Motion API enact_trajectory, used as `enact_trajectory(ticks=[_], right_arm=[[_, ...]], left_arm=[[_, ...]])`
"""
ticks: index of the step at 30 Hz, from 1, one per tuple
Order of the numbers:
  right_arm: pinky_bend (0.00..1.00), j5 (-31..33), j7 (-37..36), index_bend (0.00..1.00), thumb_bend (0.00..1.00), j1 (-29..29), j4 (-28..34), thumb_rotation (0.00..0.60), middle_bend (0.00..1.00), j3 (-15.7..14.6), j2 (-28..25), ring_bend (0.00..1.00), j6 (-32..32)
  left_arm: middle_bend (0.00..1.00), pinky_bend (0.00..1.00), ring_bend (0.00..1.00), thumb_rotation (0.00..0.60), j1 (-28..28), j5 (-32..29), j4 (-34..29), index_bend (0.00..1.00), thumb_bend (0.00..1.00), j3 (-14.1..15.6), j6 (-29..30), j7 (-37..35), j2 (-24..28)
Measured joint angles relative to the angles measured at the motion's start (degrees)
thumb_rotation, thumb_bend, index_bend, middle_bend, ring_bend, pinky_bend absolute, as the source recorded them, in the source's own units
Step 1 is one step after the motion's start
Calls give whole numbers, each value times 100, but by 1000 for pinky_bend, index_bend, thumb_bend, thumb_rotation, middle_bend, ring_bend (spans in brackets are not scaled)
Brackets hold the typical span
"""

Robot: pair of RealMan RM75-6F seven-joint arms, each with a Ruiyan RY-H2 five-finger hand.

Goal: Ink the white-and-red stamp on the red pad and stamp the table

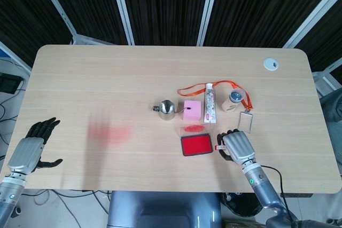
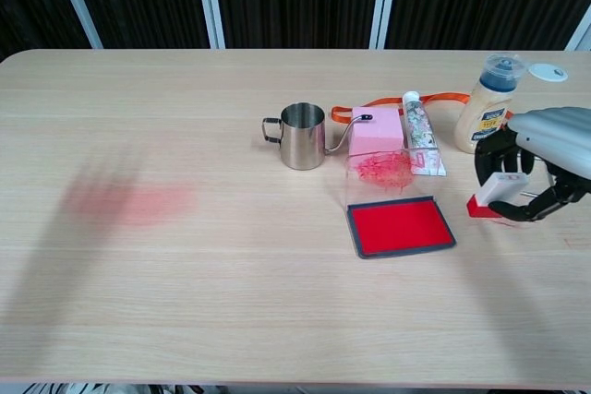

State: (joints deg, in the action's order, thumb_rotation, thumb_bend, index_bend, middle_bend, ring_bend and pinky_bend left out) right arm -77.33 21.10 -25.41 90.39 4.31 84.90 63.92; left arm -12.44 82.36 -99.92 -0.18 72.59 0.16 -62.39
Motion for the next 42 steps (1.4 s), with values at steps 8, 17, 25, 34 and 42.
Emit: enact_trajectory(ticks=[8, 17, 25, 34, 42], right_arm=[[454, 88, 183, 746, 598, -156, 12, 600, 650, 23, 479, 491, -159], [454, 493, 583, 747, 600, -442, -281, 600, 650, 251, 1084, 491, -388], [454, 875, 769, 749, 599, -646, -578, 600, 651, 463, 1457, 491, -498], [454, 1156, 770, 754, 599, -733, -996, 600, 656, 526, 1689, 492, -527], [454, 1266, 721, 760, 600, -742, -1130, 600, 660, 518, 1773, 495, -488]], left_arm=[[0, 0, 0, 600, 1, 14, 5, 0, 2, -5, 13, -32, 3], [0, 0, 0, 600, -21, 16, 4, 0, 2, -18, -21, -147, 35], [0, 0, 0, 600, -49, -6, -15, 0, 1, -18, -93, -234, 71], [0, 0, 0, 600, -61, -41, -39, 0, 2, -29, -119, -264, 89], [0, 0, 0, 600, -76, -51, -49, 0, 2, -22, -152, -266, 93]])
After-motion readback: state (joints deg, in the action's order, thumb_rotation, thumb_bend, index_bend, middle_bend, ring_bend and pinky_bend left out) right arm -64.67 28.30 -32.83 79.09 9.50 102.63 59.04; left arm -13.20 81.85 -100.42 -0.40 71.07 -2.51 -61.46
